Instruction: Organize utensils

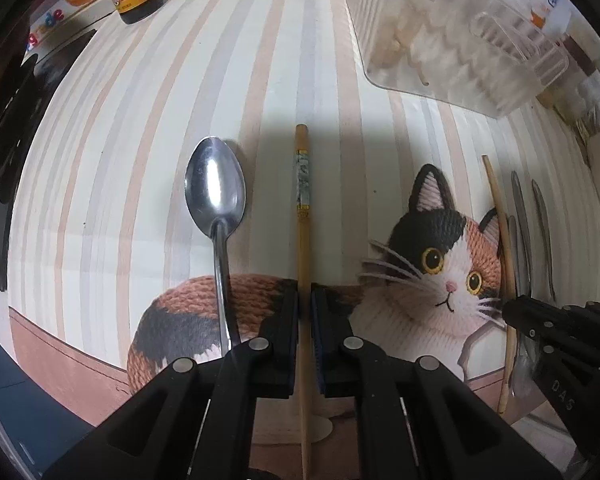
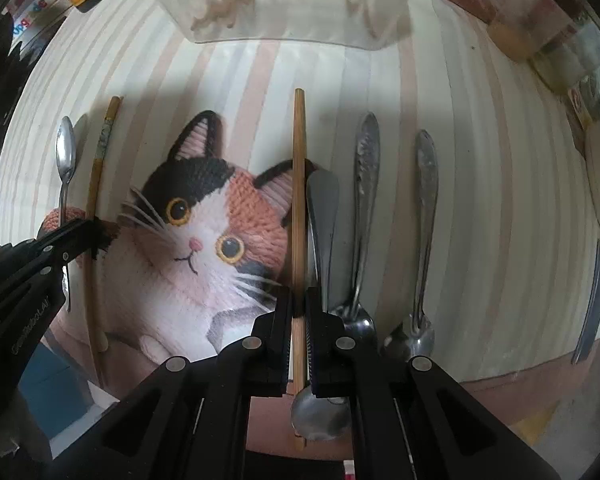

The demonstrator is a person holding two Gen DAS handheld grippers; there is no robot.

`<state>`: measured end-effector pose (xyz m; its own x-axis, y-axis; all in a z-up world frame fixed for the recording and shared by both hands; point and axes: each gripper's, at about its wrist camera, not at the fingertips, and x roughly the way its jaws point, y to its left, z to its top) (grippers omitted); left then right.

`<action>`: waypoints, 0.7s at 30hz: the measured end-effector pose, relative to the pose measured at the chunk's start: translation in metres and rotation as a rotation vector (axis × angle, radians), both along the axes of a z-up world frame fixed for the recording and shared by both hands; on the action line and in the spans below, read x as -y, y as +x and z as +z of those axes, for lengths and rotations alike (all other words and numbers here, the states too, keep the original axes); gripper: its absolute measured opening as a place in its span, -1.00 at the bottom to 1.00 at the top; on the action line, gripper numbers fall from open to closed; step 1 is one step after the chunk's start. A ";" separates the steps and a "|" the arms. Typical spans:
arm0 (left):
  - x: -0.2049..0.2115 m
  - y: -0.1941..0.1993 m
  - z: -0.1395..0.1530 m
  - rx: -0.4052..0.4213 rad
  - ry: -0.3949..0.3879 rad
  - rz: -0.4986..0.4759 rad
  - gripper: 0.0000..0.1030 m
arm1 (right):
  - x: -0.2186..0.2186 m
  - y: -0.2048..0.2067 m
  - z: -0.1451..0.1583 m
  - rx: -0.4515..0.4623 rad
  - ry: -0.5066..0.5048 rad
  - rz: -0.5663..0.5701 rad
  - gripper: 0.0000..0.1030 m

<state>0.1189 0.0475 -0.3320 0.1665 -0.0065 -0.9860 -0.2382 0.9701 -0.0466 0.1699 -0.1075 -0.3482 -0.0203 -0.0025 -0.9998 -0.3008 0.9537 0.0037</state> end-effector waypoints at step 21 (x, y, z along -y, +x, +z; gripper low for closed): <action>0.036 -0.005 0.022 0.023 0.053 -0.013 -0.92 | 0.005 -0.021 0.008 0.056 0.041 -0.025 -0.87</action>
<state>0.1142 0.0119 -0.3102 0.1891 0.0433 -0.9810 -0.2248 0.9744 -0.0003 0.1488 -0.1129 -0.3401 0.0366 0.0387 -0.9986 -0.2775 0.9604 0.0271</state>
